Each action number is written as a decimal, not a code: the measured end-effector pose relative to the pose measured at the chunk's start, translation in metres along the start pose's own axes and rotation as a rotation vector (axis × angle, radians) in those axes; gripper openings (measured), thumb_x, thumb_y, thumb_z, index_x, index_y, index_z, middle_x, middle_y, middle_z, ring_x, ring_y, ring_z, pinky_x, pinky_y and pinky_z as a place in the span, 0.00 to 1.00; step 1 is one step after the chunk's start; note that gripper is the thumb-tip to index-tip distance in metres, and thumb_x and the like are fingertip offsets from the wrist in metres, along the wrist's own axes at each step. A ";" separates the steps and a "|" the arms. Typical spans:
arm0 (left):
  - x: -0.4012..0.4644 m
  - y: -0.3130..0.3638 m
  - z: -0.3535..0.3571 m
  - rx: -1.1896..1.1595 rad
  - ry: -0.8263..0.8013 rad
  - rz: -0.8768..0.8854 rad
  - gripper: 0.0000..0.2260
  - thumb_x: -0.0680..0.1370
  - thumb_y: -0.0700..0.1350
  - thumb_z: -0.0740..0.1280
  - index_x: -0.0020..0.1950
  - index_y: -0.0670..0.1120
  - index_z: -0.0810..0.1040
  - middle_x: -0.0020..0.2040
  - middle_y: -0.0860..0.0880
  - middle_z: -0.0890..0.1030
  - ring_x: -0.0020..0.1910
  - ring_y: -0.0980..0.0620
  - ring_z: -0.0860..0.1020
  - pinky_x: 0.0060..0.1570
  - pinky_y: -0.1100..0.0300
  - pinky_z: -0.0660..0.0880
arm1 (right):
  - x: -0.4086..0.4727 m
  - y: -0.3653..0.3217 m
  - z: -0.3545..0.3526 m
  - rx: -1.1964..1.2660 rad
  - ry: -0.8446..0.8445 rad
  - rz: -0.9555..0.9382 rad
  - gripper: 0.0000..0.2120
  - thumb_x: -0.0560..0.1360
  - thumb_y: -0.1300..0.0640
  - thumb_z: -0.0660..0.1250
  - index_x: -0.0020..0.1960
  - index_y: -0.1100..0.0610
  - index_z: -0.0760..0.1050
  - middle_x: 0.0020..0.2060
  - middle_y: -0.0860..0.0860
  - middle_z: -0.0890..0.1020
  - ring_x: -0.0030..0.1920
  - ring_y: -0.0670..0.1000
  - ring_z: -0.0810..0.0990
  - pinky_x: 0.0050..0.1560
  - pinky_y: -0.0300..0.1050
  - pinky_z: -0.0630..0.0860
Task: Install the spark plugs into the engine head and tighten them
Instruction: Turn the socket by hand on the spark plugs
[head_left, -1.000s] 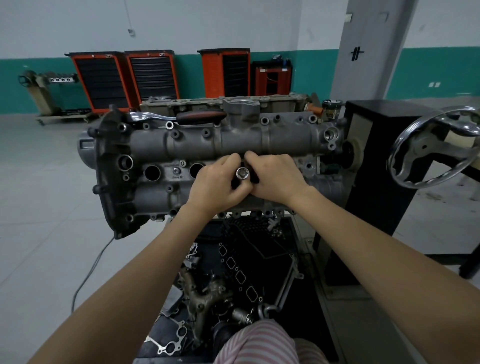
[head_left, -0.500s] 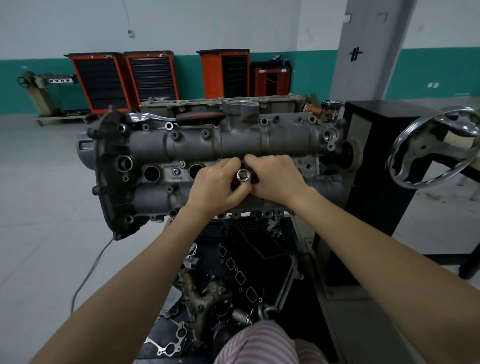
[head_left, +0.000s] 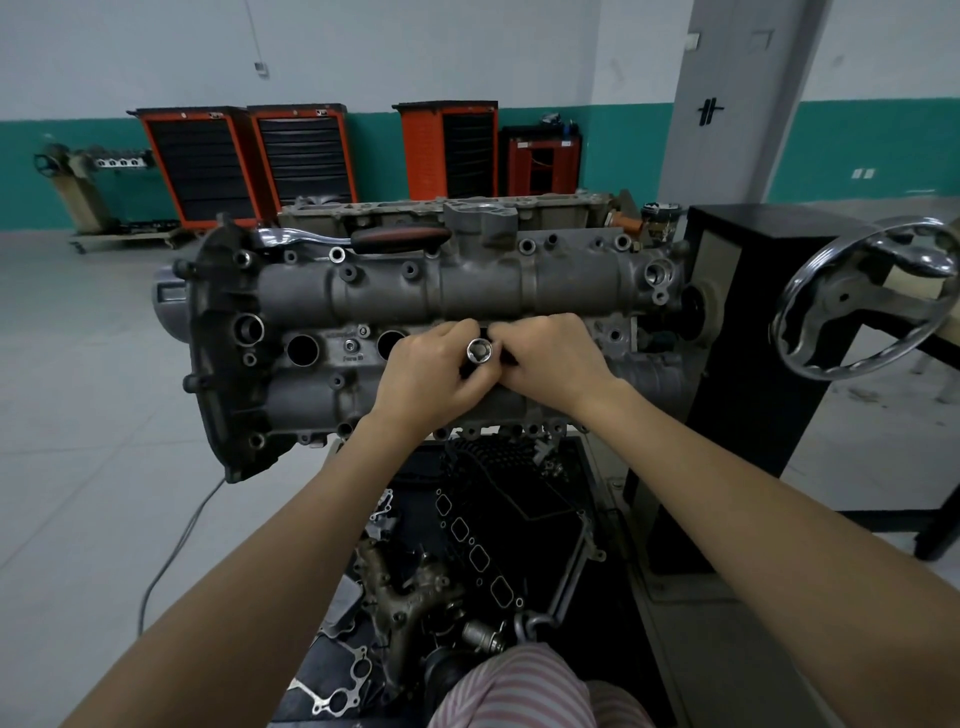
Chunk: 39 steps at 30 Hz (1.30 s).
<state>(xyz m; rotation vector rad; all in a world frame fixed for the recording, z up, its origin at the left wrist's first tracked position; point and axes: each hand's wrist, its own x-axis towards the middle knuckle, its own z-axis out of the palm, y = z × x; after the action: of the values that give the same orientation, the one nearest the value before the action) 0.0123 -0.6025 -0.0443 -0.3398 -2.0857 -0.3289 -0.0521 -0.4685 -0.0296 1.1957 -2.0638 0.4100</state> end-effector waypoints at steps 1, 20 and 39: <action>0.000 0.000 0.000 -0.006 -0.006 0.001 0.16 0.74 0.49 0.59 0.32 0.39 0.69 0.26 0.44 0.72 0.24 0.44 0.70 0.24 0.58 0.64 | 0.000 0.000 0.000 -0.005 0.020 -0.002 0.07 0.66 0.58 0.66 0.34 0.61 0.73 0.26 0.57 0.79 0.26 0.60 0.77 0.28 0.41 0.61; 0.000 -0.002 0.002 0.008 -0.002 0.004 0.17 0.74 0.49 0.60 0.30 0.39 0.69 0.25 0.45 0.72 0.23 0.44 0.70 0.24 0.60 0.64 | 0.000 0.000 -0.002 0.028 0.043 0.002 0.08 0.66 0.60 0.69 0.32 0.62 0.73 0.24 0.58 0.78 0.24 0.60 0.76 0.27 0.41 0.61; 0.000 0.000 0.000 0.001 0.004 0.027 0.17 0.74 0.49 0.60 0.29 0.39 0.69 0.25 0.45 0.72 0.23 0.44 0.71 0.23 0.60 0.65 | 0.000 -0.001 -0.002 0.034 0.017 0.019 0.07 0.66 0.61 0.70 0.33 0.62 0.74 0.25 0.59 0.78 0.25 0.62 0.76 0.28 0.43 0.62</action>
<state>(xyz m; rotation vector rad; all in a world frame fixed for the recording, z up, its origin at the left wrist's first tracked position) 0.0122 -0.6027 -0.0444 -0.3665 -2.0753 -0.3122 -0.0503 -0.4682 -0.0283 1.1897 -2.0621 0.4642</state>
